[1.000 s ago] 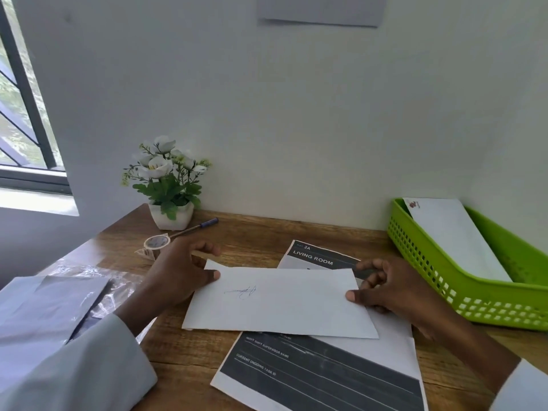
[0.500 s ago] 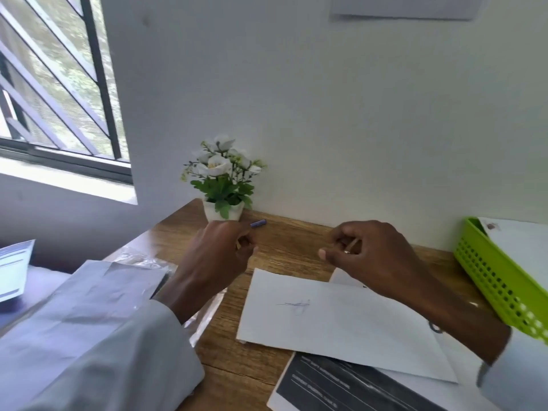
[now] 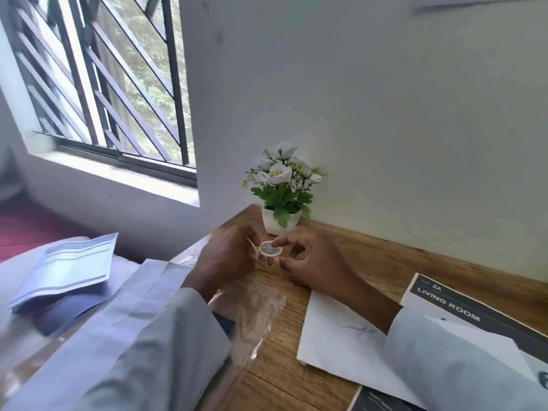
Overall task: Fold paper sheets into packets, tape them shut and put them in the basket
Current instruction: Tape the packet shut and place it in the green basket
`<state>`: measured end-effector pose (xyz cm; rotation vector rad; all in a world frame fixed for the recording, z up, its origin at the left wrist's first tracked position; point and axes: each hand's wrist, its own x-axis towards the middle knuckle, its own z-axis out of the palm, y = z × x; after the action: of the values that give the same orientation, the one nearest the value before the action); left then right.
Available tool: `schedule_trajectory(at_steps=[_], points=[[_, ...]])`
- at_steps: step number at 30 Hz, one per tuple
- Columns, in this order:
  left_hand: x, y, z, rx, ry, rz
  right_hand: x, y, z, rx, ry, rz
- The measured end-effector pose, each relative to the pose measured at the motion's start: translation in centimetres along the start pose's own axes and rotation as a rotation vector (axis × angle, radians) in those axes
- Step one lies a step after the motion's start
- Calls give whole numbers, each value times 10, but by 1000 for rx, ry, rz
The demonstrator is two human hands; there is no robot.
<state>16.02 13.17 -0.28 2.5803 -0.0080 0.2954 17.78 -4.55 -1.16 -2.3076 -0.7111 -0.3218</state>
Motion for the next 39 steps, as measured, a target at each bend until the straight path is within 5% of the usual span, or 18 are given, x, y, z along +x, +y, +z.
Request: schedule_trajectory(at_steps=[28, 39], points=[[1, 0, -20, -321, -230, -128, 2, 13, 7, -207, -10, -160], [-2, 4, -25, -567, -158, -112, 4, 3, -2, 168, 130, 3]])
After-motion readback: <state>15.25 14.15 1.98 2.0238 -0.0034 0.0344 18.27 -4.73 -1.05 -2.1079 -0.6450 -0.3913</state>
